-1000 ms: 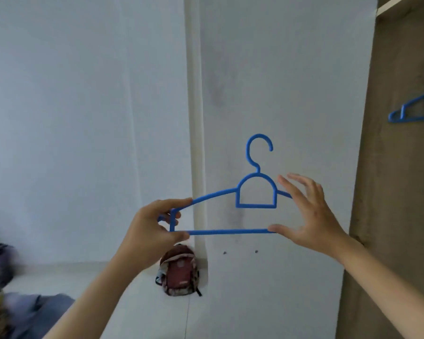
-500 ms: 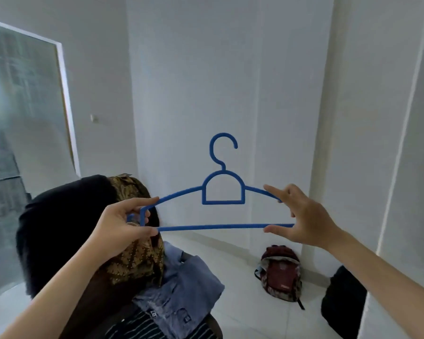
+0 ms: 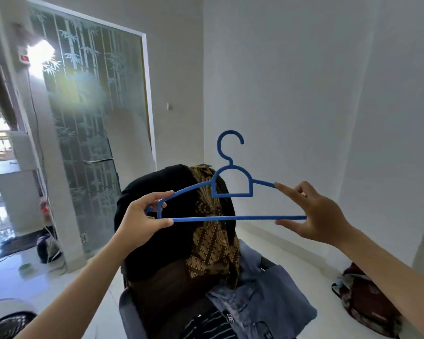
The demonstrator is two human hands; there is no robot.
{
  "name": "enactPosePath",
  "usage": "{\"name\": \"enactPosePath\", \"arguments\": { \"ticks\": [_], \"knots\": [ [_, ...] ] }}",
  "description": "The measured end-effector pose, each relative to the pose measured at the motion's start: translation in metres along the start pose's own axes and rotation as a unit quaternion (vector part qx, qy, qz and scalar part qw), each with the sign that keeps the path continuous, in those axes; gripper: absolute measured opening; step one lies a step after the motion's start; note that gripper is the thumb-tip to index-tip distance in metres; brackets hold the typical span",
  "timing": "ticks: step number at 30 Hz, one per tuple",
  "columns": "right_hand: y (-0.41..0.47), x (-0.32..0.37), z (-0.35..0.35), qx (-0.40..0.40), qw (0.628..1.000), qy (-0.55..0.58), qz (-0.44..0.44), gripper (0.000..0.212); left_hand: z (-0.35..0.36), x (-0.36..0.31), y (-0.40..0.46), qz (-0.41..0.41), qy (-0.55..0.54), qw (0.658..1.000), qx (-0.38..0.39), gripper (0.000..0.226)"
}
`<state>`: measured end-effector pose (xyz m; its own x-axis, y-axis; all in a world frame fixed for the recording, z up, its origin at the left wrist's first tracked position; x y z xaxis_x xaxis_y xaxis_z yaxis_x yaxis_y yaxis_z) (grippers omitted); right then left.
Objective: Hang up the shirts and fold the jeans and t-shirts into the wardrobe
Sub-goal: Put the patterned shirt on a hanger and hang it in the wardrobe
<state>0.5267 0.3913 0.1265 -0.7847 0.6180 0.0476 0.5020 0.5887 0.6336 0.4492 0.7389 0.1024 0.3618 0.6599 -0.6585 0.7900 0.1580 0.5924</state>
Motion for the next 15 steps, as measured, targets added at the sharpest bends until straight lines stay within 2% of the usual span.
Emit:
{"name": "enactPosePath", "arguments": {
  "ticks": [8,15],
  "knots": [
    [0.072,-0.047,0.098,0.014,0.996,0.087,-0.003,0.084,0.010,0.085,0.046,-0.042,0.099,0.994,-0.035,0.064],
    [0.144,-0.125,0.179,0.027,0.989,0.141,0.029,0.090,0.026,0.170,0.106,-0.170,0.104,0.976,-0.089,0.055]
  ]
}}
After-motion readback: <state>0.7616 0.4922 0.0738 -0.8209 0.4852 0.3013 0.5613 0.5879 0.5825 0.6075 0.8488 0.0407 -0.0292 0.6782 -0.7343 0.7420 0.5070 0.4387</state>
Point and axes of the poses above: each hand's wrist, its own y-axis towards the middle knuckle, its own z-axis out of the palm, x = y × z, the point moved 8 cm from there along y, towards the middle knuckle, and after that the axes turned 7 degrees about y, right-handed, at the moved point
